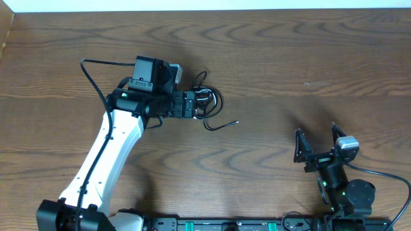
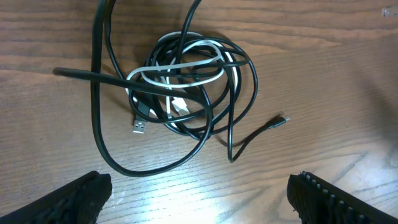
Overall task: Untangle cables
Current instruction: 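Close the left gripper on a black cable loop and lift it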
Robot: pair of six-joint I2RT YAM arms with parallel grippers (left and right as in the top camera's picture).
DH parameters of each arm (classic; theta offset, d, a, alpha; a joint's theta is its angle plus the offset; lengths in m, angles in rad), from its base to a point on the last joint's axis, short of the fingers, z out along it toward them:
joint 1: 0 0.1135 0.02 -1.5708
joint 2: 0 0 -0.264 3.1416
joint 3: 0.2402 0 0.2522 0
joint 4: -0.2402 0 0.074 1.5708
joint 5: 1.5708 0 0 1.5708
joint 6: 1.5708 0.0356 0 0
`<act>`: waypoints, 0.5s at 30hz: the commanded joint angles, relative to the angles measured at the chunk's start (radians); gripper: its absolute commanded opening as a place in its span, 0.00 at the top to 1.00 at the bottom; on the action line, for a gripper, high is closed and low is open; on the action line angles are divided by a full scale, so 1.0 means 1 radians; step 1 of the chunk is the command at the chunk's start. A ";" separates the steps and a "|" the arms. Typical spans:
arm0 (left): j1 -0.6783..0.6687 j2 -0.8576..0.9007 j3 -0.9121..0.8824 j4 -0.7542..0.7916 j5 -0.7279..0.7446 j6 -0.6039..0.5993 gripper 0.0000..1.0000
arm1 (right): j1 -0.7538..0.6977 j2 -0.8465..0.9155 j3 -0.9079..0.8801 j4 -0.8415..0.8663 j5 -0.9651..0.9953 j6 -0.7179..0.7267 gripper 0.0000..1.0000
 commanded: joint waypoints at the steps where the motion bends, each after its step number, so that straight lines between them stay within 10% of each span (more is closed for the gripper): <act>1: 0.002 0.000 0.025 0.008 -0.002 -0.008 0.04 | 0.004 -0.006 -0.001 -0.005 0.011 -0.014 0.01; 15: 0.002 0.000 0.025 0.008 -0.002 -0.008 0.04 | 0.004 -0.006 -0.001 -0.005 0.011 -0.014 0.01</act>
